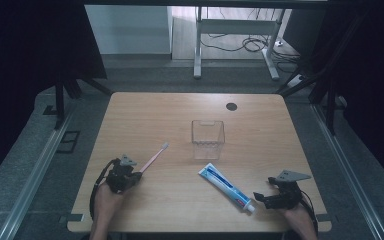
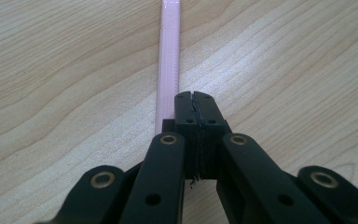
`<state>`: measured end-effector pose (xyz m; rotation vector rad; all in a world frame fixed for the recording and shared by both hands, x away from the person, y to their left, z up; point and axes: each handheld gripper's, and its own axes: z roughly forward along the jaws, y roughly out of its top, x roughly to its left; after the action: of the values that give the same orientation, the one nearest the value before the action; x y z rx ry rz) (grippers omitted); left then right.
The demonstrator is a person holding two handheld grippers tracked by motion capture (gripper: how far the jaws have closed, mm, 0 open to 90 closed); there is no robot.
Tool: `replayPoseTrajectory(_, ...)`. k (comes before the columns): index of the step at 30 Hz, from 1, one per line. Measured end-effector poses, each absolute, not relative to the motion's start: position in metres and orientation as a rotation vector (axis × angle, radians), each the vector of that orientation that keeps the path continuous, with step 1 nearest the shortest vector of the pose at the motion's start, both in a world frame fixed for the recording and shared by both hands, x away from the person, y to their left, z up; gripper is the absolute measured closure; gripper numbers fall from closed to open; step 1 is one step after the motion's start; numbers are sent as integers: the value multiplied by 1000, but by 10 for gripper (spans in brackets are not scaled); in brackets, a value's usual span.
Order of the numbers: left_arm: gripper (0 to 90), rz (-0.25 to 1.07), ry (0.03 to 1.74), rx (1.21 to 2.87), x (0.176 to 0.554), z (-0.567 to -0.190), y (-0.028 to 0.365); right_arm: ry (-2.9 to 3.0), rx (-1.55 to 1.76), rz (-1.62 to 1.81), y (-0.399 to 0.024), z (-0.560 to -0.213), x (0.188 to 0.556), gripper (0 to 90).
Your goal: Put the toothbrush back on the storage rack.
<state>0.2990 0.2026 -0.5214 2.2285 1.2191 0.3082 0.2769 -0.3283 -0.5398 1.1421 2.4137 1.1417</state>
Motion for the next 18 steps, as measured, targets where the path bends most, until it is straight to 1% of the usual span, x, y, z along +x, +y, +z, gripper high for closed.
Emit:
replayPoseTrajectory(6,823,301,1214,2233,300,-516,203,2408,1142,1137,-330,-540,277,98)
replayPoseTrajectory(12,745,310,1201,2285,309,-511,201,2405,1144,1131,-330,-538,276,111)
replayPoseTrajectory(18,725,287,1215,2309,321,-508,202,2406,1142,1126,-330,-538,276,111)
